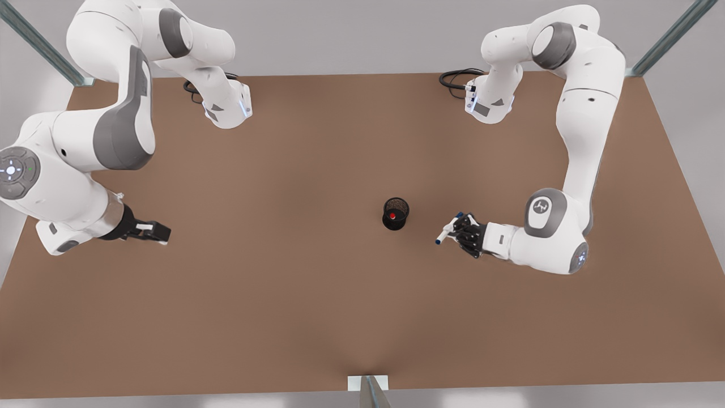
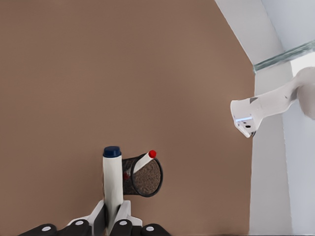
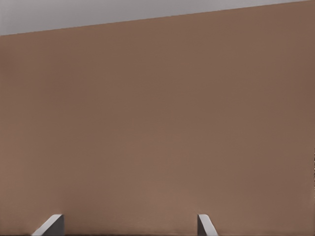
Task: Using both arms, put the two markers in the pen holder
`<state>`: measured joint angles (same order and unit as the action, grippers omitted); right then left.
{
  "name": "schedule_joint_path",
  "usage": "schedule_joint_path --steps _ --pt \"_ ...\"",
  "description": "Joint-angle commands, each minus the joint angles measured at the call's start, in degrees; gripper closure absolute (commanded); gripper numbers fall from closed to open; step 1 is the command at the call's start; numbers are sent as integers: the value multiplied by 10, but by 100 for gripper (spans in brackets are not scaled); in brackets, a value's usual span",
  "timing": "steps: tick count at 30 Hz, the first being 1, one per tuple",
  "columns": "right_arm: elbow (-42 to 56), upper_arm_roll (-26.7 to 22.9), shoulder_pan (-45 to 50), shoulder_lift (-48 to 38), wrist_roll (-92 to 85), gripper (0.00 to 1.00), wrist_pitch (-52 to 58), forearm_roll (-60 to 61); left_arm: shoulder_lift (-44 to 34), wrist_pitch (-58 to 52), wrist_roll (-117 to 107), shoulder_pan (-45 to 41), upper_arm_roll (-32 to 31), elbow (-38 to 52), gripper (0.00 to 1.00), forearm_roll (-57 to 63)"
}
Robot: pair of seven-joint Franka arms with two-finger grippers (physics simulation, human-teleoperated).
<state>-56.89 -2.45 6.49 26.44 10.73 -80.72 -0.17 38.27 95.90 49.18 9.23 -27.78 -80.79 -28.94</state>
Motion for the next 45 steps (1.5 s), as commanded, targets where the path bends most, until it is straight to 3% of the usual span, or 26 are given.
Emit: schedule_joint_path --steps 1,19,36,37,38,39,45 --pt "-2 0 -2 -1 -172 0 26 1 -1 0 445 0 -3 -22 73 -54" --pt "-8 -2 -9 -3 -174 0 38 10 4 96 648 -61 -6 -138 72 -248" --pt "-8 -2 -10 -2 -180 0 38 10 28 158 726 -76 -4 -182 71 -268" --pt "-8 -2 -10 -2 -180 0 38 10 28 158 728 -76 -4 -182 70 -268" --pt "-8 -2 -10 -2 -180 0 38 10 28 157 733 -75 -4 -185 56 -268" --pt "-8 -2 -10 -2 -180 0 38 10 27 155 733 -72 -4 -185 53 -268" --pt "-8 -2 -10 -2 -179 0 38 10 12 127 718 -65 -5 -183 48 -267"
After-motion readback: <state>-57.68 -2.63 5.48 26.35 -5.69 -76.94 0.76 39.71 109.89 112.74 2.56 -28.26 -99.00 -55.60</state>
